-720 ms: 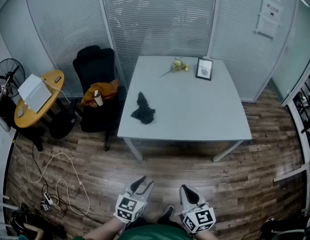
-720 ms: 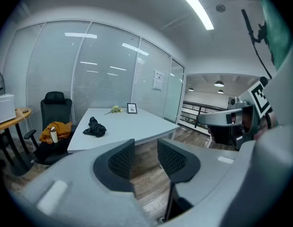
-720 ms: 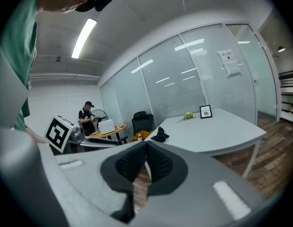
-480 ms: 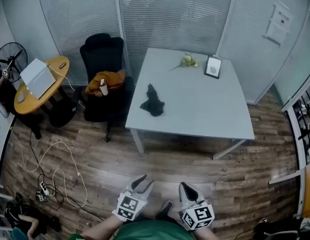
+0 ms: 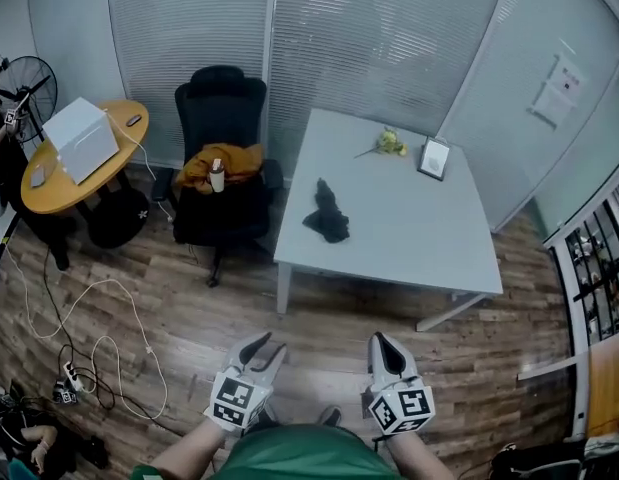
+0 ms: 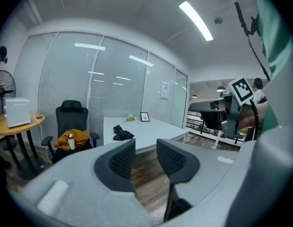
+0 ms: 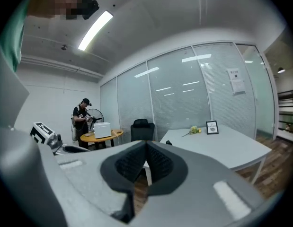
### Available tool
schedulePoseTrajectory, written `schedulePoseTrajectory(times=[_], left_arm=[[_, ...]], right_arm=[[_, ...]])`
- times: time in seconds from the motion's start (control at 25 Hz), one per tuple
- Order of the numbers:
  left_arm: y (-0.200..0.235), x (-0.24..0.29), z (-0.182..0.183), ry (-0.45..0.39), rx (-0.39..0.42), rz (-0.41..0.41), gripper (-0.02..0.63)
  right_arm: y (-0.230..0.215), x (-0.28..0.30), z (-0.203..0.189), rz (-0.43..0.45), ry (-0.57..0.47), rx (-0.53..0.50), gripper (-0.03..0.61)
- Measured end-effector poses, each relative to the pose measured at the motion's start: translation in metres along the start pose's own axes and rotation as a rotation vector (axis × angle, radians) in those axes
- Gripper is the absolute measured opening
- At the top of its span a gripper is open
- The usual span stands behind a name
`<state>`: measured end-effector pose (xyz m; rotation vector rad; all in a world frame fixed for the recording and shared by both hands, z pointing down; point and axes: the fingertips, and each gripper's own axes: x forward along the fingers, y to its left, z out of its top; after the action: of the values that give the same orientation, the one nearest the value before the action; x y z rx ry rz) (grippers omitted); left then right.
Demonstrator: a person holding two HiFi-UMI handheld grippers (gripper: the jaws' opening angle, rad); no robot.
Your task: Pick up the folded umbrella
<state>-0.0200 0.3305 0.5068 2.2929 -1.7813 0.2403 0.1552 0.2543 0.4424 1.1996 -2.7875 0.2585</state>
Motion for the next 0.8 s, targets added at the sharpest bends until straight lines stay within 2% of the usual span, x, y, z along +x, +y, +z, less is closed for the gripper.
schedulePoseTrajectory(times=[0.12, 0.28, 0.4, 0.6, 0.8], left_arm=[[0.027, -0.014, 0.001, -0.024, -0.005, -0.007, 0.146], [0.061, -0.026, 0.0, -0.051, -0.046, 0.026, 0.146], [0.085, -0.025, 0.004, -0.068, -0.044, 0.048, 0.141], [0.11, -0.008, 0.022, -0.096, -0.031, 0.073, 0.095], [0.141, 0.016, 0.039, -0.091, -0.012, 0.133, 0.094]], right_arm=[[0.015, 0.021, 0.011, -0.012, -0.018, -0.018, 0.003], [0.028, 0.042, 0.014, -0.016, -0.012, -0.04, 0.003], [0.031, 0.061, 0.016, -0.013, -0.002, -0.05, 0.003], [0.013, 0.101, 0.024, -0.031, -0.011, -0.076, 0.003], [-0.013, 0.159, 0.028, -0.016, -0.014, -0.06, 0.003]])
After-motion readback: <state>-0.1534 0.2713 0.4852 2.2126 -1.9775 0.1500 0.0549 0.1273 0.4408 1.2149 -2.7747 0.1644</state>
